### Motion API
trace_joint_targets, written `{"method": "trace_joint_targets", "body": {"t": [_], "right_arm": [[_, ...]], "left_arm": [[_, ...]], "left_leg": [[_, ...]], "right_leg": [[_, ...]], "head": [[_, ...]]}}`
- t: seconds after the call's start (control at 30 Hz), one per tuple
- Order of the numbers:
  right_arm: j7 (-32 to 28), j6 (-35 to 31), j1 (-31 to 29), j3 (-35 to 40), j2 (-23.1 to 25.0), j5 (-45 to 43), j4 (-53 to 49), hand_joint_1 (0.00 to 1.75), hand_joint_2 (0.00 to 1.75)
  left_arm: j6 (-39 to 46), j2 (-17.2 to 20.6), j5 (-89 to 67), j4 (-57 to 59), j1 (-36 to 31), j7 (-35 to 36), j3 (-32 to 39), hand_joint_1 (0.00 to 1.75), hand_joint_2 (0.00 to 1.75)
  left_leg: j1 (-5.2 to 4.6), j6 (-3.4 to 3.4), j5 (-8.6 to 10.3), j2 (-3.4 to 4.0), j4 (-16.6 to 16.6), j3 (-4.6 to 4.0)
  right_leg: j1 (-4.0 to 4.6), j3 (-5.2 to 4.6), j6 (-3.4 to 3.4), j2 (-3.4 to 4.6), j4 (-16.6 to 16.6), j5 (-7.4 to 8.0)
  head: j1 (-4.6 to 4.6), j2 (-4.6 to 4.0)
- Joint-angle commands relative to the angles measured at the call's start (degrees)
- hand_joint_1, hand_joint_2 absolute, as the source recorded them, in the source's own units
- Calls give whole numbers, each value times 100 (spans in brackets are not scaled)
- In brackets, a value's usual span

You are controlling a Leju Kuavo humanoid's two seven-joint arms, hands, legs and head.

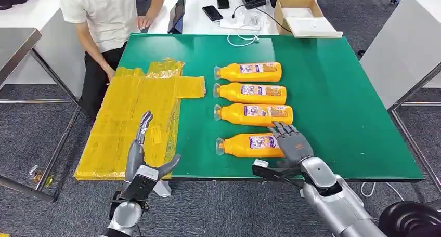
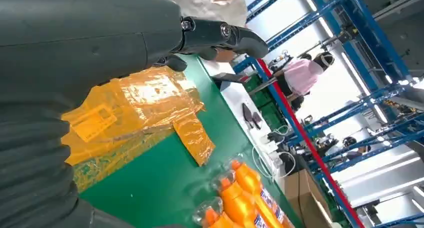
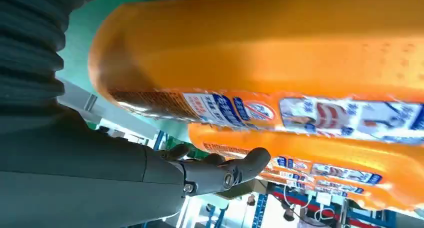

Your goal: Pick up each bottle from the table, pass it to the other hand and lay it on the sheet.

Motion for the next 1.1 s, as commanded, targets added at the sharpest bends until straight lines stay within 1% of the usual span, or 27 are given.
{"method": "trace_joint_targets", "body": {"t": [0.03, 0.13, 0.17, 0.2, 0.23, 0.27, 0.37, 0.4, 0.47, 0.6, 0.63, 0.77, 0.97, 1.07, 1.1], "right_arm": [[91, 325, -201, 81, -32, -94, 460, 0, 175], [46, 513, -197, -25, -63, -315, 810, 2, 175], [38, 499, -234, -42, -55, -334, 1047, 24, 175], [26, 519, -238, -81, -43, -383, 1155, 136, 175], [20, 529, -270, -84, -31, -396, 1304, 168, 175], [-26, 523, -277, -140, -18, -461, 1439, 171, 175], [-45, 512, -268, -142, -24, -465, 1452, 171, 175], [-45, 512, -268, -142, -24, -465, 1452, 171, 175], [-34, 520, -280, -138, -3, -463, 1452, 171, 175], [-34, 520, -280, -138, -3, -463, 1452, 171, 175], [-32, 522, -288, -146, 3, -471, 1468, 175, 175], [-64, 552, -247, -337, 19, -634, 1902, 175, 175], [-342, 495, -14, -733, -30, -976, 2377, 175, 175], [-543, 370, 131, -833, -37, -1030, 2352, 175, 175], [-970, 400, 258, -990, -29, -1312, 2142, 175, 175]], "left_arm": [[23, 3, -30, 272, -138, 52, 147, 0, 175], [16, -5, 23, 381, -208, -6, 125, 0, 175], [16, 5, 67, 412, -243, -30, 111, 0, 175], [25, 10, 79, 422, -260, -36, 115, 0, 175], [24, 16, 104, 459, -287, -40, 106, 0, 175], [17, 21, 128, 497, -318, -40, 106, 0, 175], [16, 23, 131, 501, -324, -41, 109, 0, 175], [16, 23, 131, 501, -324, -41, 109, 0, 175], [17, 22, 133, 502, -318, -42, 108, 0, 175], [17, 22, 133, 502, -318, -42, 108, 0, 175], [10, 31, 136, 500, -318, -42, 96, 0, 175], [-38, 63, 201, 607, -394, -56, 4, 0, 175], [-138, 30, 333, 693, -397, -80, -127, 0, 175], [-98, 53, 362, 685, -368, -115, -133, 0, 175], [-71, 63, 385, 636, -340, -160, -121, 0, 175]], "left_leg": [[9, -11, 2, 6, -1, 0], [10, -11, 4, 4, 0, -1], [5, -6, 2, 2, -1, 3], [10, -10, 4, 0, -1, 2], [15, -12, 7, -1, -2, 0], [9, -9, 5, -2, -1, 3], [12, -11, 8, 1, -1, 1], [6, -7, 6, -2, 0, 3], [18, -12, 11, -5, 0, 3], [14, -3, 15, -3, 4, 4], [10, 1, 13, -2, 6, 7], [11, 5, 14, -9, 14, 8], [13, 7, 18, -23, 20, 12], [17, 7, 25, -36, 16, 16], [15, 11, 18, -33, 19, 35]], "right_leg": [[10, 0, -16, 0, -4, 5], [11, 1, -17, -3, -7, 7], [6, 3, -10, -2, -4, 3], [11, 5, -15, -7, -8, 6], [17, 6, -19, -9, -13, 10], [10, 6, -14, -8, -8, 6], [14, 5, -16, -8, -12, 11], [7, 6, -5, -8, -7, 10], [20, 8, -13, -14, -17, 19], [16, 13, -4, -10, -16, 22], [11, 14, 2, -8, -11, 19], [11, 21, 7, -14, -13, 20], [13, 32, 13, -29, -21, 24], [18, 34, 10, -42, -39, 31], [16, 24, 15, -37, -39, 24]], "head": [[0, 0], [0, 0], [-2, 0], [0, 0], [-2, 0], [2, 0], [2, 0], [0, 0], [2, 0], [0, 0], [0, 0], [0, 0], [2, 0], [0, 0], [2, 0]]}}
